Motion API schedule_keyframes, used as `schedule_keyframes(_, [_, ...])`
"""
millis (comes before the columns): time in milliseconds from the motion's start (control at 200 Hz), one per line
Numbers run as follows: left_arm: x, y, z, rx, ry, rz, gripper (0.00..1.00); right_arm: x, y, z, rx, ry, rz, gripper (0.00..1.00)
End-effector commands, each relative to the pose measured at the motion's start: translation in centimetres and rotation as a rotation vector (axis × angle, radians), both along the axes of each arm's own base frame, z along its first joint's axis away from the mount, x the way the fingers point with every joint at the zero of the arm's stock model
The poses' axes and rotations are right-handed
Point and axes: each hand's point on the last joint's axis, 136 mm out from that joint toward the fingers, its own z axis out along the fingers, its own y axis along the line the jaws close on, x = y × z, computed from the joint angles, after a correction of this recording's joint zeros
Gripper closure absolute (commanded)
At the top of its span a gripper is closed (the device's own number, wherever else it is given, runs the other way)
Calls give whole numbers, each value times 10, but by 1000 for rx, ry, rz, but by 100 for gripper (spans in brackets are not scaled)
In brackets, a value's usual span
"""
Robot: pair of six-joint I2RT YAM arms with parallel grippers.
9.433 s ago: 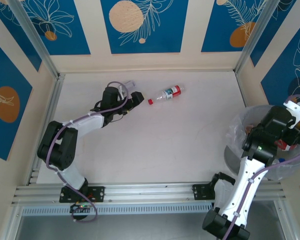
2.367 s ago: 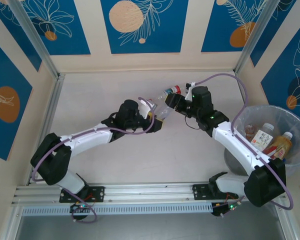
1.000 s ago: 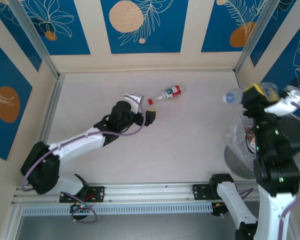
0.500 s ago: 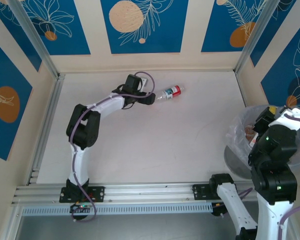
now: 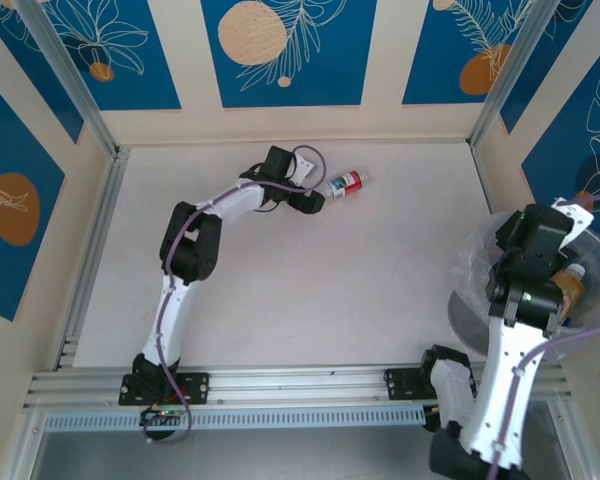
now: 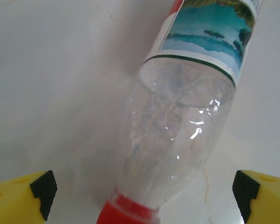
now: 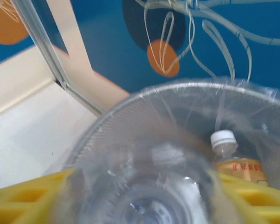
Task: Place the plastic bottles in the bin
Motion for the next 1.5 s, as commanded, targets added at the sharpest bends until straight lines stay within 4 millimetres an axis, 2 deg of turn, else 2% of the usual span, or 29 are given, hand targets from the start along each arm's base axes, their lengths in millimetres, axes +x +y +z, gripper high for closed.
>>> schedule_keyframes(0, [-10, -15, -16, 24, 63, -76, 4, 12, 8, -12, 213, -103, 44, 16])
schedule_keyframes(50, [-8, -16, -18, 36, 74, -74, 5, 12, 6, -8, 209, -120, 38, 0])
schedule_keyframes(160, [-10, -20, -21, 67, 73, -83, 8, 3, 2, 1, 181, -117, -3, 1])
schedule_keyframes(270, [-17, -21, -28, 115, 75, -86, 12, -5, 8, 13, 161, -155, 6, 1])
schedule_keyframes(390, [-23, -17, -34, 165, 89, -79, 23, -16, 15, 30, 131, -197, 12, 1])
schedule_keyframes(560, [-20, -4, -43, 235, 98, -34, 41, -23, 31, 52, 125, -242, 65, 1])
schedule_keyframes(670, [-21, -1, -45, 251, 105, -31, 54, -18, 53, 68, 151, -306, 177, 1])
schedule_keyframes(860, [-19, 1, -41, 257, 93, -9, 71, 1, 113, 102, 263, -462, 518, 1])
schedule_keyframes(1035, [-26, 1, -8, 186, 39, -4, 80, 7, 148, 119, 354, -532, 712, 1])
schedule_keyframes(1215, [-43, 3, 47, 77, -45, -5, 90, 18, 167, 112, 467, -539, 834, 1])
schedule_keyframes(1350, [-75, -2, 95, -75, -83, -55, 98, 31, 177, 96, 559, -509, 888, 1])
schedule_keyframes(1495, [-115, -11, 132, -225, -86, -138, 100, 52, 196, 73, 606, -422, 951, 1])
